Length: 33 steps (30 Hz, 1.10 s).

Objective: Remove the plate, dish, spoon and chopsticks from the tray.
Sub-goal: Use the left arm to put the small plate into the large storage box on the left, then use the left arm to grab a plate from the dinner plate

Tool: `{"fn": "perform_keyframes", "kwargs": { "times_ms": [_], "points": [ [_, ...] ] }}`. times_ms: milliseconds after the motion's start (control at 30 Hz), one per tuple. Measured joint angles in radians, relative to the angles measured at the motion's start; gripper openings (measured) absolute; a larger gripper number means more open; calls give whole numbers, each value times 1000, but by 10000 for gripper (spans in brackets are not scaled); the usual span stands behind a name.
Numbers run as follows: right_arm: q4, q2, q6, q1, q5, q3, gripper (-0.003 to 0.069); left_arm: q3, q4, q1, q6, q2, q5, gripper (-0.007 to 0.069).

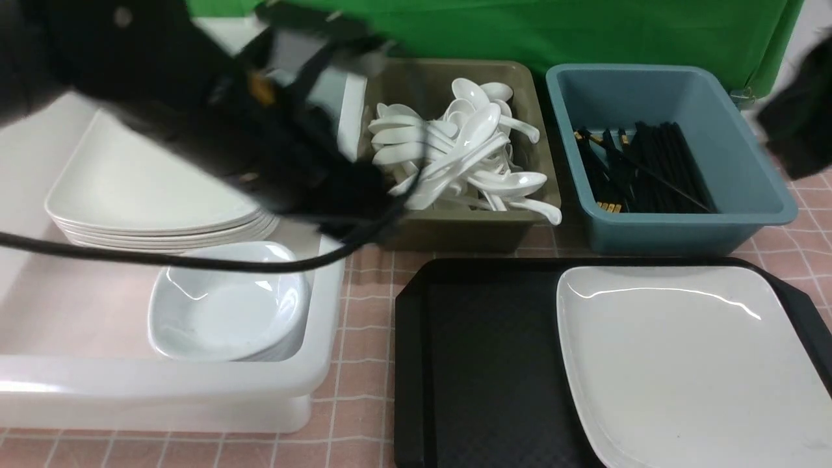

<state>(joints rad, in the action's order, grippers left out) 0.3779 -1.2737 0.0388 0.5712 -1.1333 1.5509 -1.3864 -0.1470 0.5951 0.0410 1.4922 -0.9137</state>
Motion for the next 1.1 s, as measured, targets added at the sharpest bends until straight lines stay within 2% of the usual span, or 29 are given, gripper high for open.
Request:
{"fn": "perform_keyframes", "kwargs": {
  "times_ms": [67, 100, 167, 267, 400, 600, 733, 933, 1100],
  "points": [
    [9, 56, -20, -56, 0, -62, 30, -68, -65, 57, -7, 71, 3, 78],
    [9, 84, -28, -86, 0, -98, 30, -102, -99, 78, -9, 119, 3, 43],
    [10, 129, -31, -137, 3, -166, 30, -163, -150, 108, -16, 217, 4, 12],
    [8, 183, -32, -206, 3, -267, 30, -260, -168, 127, -16, 387, 9, 13],
    [-2, 221, -33, -252, 3, -330, 30, -371, -143, 128, -49, 538, 22, 74],
    [-40, 252, -33, -258, 15, -358, 30, -511, -64, 126, -112, 746, 69, 324],
    [-148, 256, 23, -259, 54, -358, 30, -529, -71, 126, -120, 821, 159, 463],
    [-240, 256, 76, -259, 107, -360, 30, -533, -117, 126, -108, 868, 266, 506],
    [-245, 256, 82, -259, 126, -361, 30, -533, -159, 126, -41, 884, 323, 448]
  ]
}}
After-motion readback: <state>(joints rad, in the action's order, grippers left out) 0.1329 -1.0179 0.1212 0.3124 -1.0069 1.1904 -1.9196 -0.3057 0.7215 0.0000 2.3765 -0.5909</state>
